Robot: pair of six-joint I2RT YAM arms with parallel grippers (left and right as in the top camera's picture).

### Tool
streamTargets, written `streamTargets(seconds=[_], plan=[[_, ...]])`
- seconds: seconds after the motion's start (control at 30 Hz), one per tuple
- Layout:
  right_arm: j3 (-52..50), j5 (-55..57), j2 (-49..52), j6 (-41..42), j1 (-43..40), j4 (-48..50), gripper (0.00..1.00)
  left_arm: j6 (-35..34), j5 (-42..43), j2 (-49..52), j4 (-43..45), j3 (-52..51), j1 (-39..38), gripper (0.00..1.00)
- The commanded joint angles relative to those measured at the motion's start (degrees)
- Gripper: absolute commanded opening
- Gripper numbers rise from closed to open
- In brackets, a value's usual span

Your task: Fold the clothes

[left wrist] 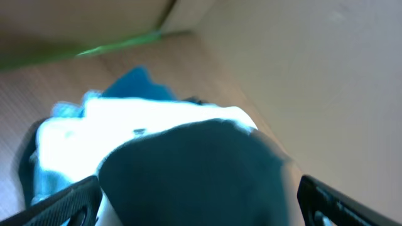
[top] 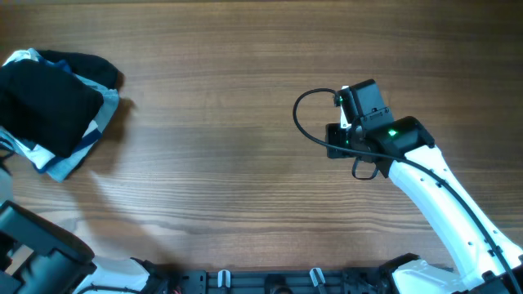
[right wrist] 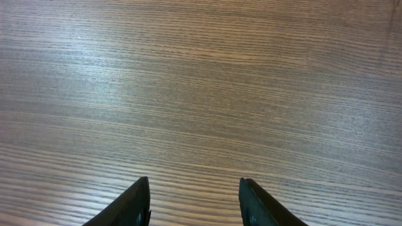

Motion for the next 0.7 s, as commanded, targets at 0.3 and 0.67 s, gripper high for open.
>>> streamTargets(seconds=[0.3,0.67], plan=[[0.8,1.0,-0.9,0.6,-0.2,0.3,0.47,2.2,9.5,0.2,-30.4,22.5,-5.0,1.0],[0.8,1.0,-0.9,0.6,-0.2,-0.5,0.47,3.6,4.2,24.9,-20.9,21.3,-4.4,1.0]])
